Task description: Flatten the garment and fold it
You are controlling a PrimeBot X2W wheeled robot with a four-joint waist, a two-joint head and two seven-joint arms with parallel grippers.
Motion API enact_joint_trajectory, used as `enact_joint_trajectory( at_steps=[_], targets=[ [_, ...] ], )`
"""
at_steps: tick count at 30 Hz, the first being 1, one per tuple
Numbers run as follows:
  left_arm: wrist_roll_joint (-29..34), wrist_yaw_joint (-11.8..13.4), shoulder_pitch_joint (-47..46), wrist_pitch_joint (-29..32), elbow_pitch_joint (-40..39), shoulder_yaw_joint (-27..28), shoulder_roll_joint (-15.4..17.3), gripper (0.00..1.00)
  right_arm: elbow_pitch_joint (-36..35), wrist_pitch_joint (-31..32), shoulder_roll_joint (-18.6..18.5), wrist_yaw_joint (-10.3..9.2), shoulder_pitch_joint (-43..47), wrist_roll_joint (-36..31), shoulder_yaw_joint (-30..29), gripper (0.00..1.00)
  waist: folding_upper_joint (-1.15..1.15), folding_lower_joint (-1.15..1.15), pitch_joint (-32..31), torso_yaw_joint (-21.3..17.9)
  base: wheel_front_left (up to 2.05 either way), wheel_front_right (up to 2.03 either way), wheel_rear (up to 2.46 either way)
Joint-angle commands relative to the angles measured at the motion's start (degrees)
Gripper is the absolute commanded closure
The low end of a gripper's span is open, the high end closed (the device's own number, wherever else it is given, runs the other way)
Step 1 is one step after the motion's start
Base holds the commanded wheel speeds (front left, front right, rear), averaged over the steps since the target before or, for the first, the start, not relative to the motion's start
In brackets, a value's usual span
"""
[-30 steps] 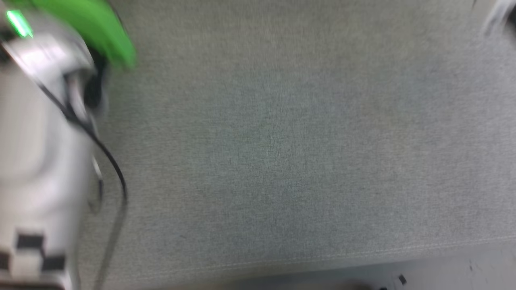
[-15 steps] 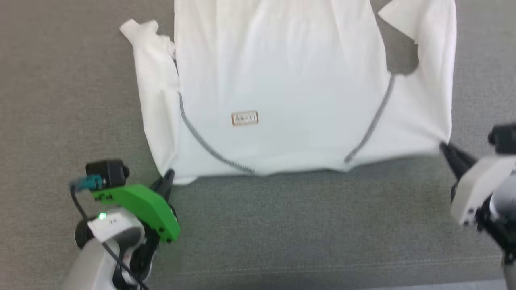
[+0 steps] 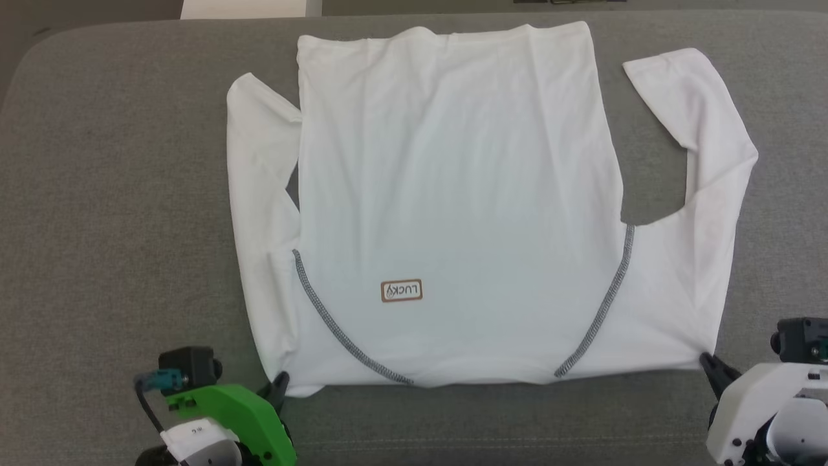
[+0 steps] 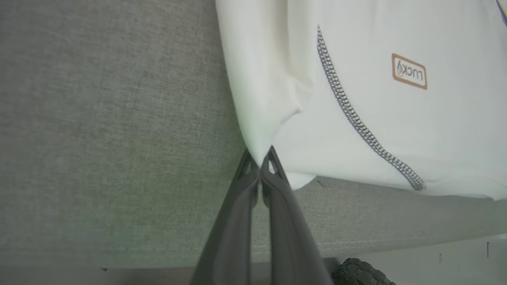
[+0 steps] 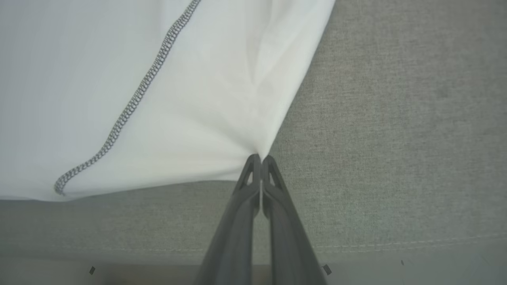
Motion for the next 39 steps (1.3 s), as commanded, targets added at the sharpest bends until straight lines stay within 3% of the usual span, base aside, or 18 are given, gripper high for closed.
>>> enact_joint_trajectory(
  at_steps=[1,10,11,13,14,15,16,17,24,31,36,39],
  targets=[
    [-0.9,0.6,1.7,0.4,0.5,0.2,0.5,1.00,-0.3,0.7,0.2,-0.12,1.4,-0.8,-1.1,1.00,0.00,0.01,-0.5,0.3,0.00,0.00,0.00],
    [-1.9,-0.3,3.0,-0.4,3.0,-0.8,-1.0,1.00,3.4,1.1,1.8,-0.12,2.8,-1.2,-1.4,1.00,0.00,0.01,-1.0,0.3,0.00,0.00,0.00],
    [-1.9,-0.4,2.7,-1.0,3.3,-0.7,-1.2,0.96,4.3,0.9,1.8,-0.12,2.5,-1.2,-1.2,1.00,0.00,0.01,-0.9,0.3,0.00,0.00,0.00],
    [-2.1,-0.6,2.2,-1.5,3.8,-0.7,-1.8,0.09,5.7,0.6,1.9,-0.12,2.0,-1.2,-0.8,1.00,0.00,0.01,-0.9,0.3,0.00,0.00,0.00],
    [-2.1,-0.7,2.0,-1.6,4.1,-0.8,-2.0,0.00,6.2,0.4,1.9,-0.12,1.7,-1.1,-0.7,1.00,0.00,0.01,-0.9,0.3,0.00,0.00,0.00],
    [-2.1,-0.7,1.8,-1.8,4.3,-0.9,-2.1,0.00,6.6,-0.2,1.9,-0.12,1.4,-1.1,-0.6,1.00,0.00,0.01,-0.9,0.3,0.00,0.00,0.00],
    [-1.9,-0.6,1.7,-2.2,4.6,-0.8,-2.1,0.00,7.0,-0.7,2.0,-0.12,1.2,-1.1,-0.5,0.53,0.00,0.01,-1.0,0.3,0.00,0.00,0.00],
    [-1.8,-0.6,1.6,-2.6,4.8,-0.8,-2.2,0.00,7.3,-1.1,2.0,-0.12,1.1,-0.9,-0.4,0.00,0.00,0.01,-1.1,0.2,0.00,0.00,0.00],
    [-1.2,-0.6,2.2,-7.3,4.0,0.5,-2.9,0.00,6.2,-5.3,2.1,-0.12,2.1,-0.9,-1.9,0.00,0.00,0.01,-3.2,0.2,0.00,0.00,0.00],
    [3.1,0.1,0.0,-17.7,1.0,3.5,-2.6,0.00,0.7,-16.8,1.6,-0.12,2.6,-2.0,-1.6,0.00,0.00,0.01,-3.8,0.2,0.00,0.00,0.00],
    [6.9,0.2,-7.9,-23.2,3.4,3.8,-3.0,0.00,-2.7,-24.9,0.6,-0.12,1.7,-2.6,0.1,0.00,0.00,0.01,-1.7,0.6,0.00,0.00,0.00],
    [9.1,0.0,-14.6,-23.2,7.3,2.5,-2.9,0.00,-3.8,-26.9,0.3,-0.12,0.8,-2.4,1.4,0.00,0.00,0.01,0.2,0.7,0.00,0.00,0.00]
  ],
)
